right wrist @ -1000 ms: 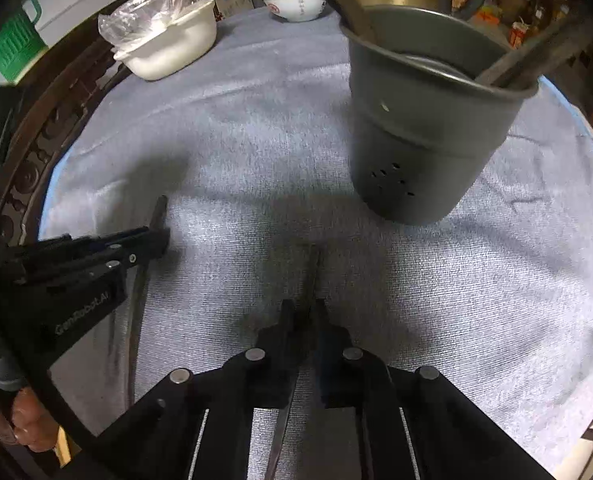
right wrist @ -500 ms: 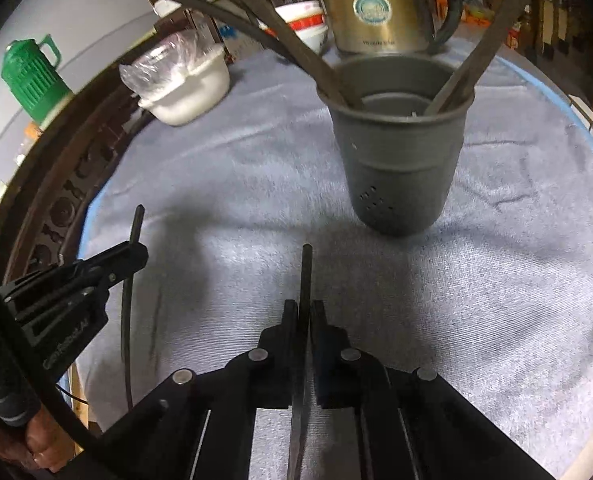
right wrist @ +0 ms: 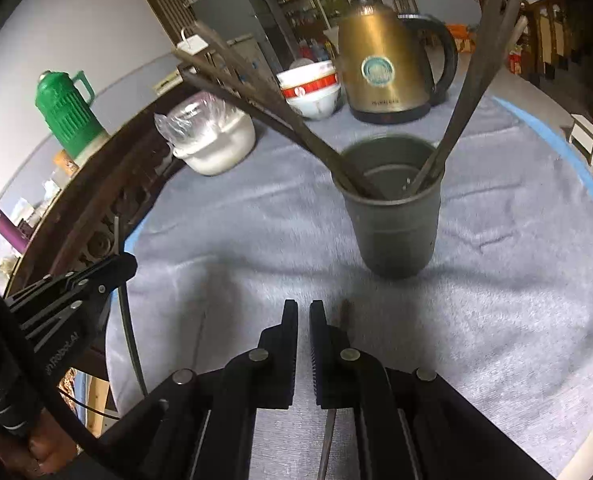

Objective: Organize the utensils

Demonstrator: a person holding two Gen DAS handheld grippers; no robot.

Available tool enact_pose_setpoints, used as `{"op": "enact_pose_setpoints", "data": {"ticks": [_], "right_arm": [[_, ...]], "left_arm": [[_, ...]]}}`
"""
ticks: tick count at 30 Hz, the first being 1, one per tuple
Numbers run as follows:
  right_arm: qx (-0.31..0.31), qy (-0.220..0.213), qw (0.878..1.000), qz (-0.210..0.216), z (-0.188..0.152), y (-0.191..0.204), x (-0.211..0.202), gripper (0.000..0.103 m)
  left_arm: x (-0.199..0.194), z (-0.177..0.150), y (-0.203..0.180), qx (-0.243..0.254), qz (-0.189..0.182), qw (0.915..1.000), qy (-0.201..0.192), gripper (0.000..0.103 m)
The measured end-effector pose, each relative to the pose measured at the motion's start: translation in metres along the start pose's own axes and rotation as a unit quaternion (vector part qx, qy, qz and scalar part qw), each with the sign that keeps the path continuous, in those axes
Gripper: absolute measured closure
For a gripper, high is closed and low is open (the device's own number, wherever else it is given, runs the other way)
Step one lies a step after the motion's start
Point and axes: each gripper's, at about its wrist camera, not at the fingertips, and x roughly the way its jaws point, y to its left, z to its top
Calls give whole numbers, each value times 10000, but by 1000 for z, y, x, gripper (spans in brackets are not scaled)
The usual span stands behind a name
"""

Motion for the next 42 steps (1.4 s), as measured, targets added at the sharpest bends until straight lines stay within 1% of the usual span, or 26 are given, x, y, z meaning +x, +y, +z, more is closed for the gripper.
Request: {"op": "enact_pose_setpoints", "data": {"ticks": [3, 4, 6, 8, 10, 12, 15, 17, 21, 24, 27, 28, 29, 31, 36, 38, 40, 42], "right_arm": [[19, 45, 10000, -38, 1, -3, -4, 96], [94, 126, 9999, -1, 1, -8, -4, 94], [235, 276, 9993, 18, 1, -16, -2, 94], [352, 583, 9976, -85, 0, -25, 6, 93], [490, 1056, 9931, -120, -3, -36, 18, 93], [573, 1230, 9906, -148, -7, -42, 25, 93], [536, 1411, 9882, -241, -10, -41, 35, 92], [474, 1475, 9876, -261, -12, -36, 43, 91], [306, 1550, 9863, -482, -10, -26, 62, 90], [209, 1662, 9838, -643, -8, -22, 74, 89], [99, 1632, 9835, -771, -6, -18, 79, 89], [59, 1671, 9821, -863, -6, -17, 83, 87], [60, 1719, 9815, -844, -7, -16, 86, 83], [-43, 1734, 9804, -932, -5, -12, 89, 80], [-403, 1709, 9768, -1222, -4, 3, 95, 79], [-572, 1687, 9748, -1339, -5, 8, 97, 81], [-660, 1637, 9742, -1407, -6, 12, 99, 89], [-583, 1582, 9767, -1331, -6, 11, 99, 95]], "left_arm": [[2, 1, 4, 33, -130, 9999, 66, 97], [6, 1, 9, -2, -221, 9997, 116, 97], [13, 0, 15, -63, -350, 9991, 210, 97], [25, 0, 27, -343, -680, 9960, 466, 97], [32, -1, 37, -573, -892, 9928, 566, 97], [33, -2, 43, -672, -955, 9916, 563, 97], [33, -4, 48, -762, -1091, 9894, 573, 97], [32, -3, 50, -811, -1153, 9883, 579, 97], [23, -3, 56, -861, -1234, 9874, 487, 97], [16, -3, 58, -869, -1232, 9876, 426, 97], [10, -4, 58, -847, -1168, 9889, 366, 97], [8, -3, 58, -839, -1135, 9894, 354, 97], [7, -3, 58, -828, -1110, 9898, 340, 97], [4, -2, 57, -796, -1070, 9907, 276, 98], [-7, -1, 52, -702, -993, 9925, 97, 98], [-10, -1, 50, -671, -957, 9931, 75, 98], [-12, -1, 48, -639, -914, 9938, 53, 98], [-15, -1, 46, -587, -833, 9948, 25, 98]]}}
